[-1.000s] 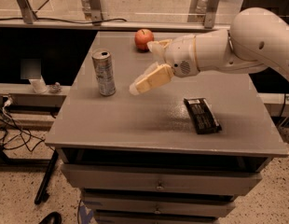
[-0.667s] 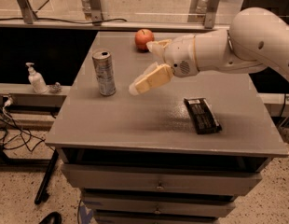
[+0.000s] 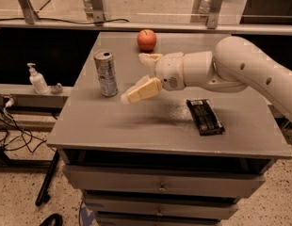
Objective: Knock redbull can over
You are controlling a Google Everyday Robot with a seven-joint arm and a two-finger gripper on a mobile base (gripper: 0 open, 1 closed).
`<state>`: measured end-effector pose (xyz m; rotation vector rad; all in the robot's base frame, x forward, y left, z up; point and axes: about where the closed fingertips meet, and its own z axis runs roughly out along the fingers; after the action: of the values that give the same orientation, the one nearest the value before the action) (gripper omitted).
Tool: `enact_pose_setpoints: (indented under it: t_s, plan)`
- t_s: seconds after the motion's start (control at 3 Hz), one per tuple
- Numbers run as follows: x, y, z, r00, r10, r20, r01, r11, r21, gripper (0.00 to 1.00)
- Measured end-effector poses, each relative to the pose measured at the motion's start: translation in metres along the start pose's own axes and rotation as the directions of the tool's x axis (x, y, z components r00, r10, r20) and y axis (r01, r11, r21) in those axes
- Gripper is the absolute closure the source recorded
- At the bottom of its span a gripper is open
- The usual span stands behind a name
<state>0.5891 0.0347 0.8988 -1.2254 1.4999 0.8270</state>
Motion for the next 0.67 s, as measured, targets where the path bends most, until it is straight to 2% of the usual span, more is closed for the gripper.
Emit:
enact_pose_setpoints:
  t_s: [0.33,0.67]
  plan:
    - [0.010,-0.004,0.033,0.999,0.000,0.040,0.001,0.9994,-0.036,0.00]
    - [0.007,-0.014,0.063,0.997,-0.009,0.074,0.013,0.9982,-0.058,0.00]
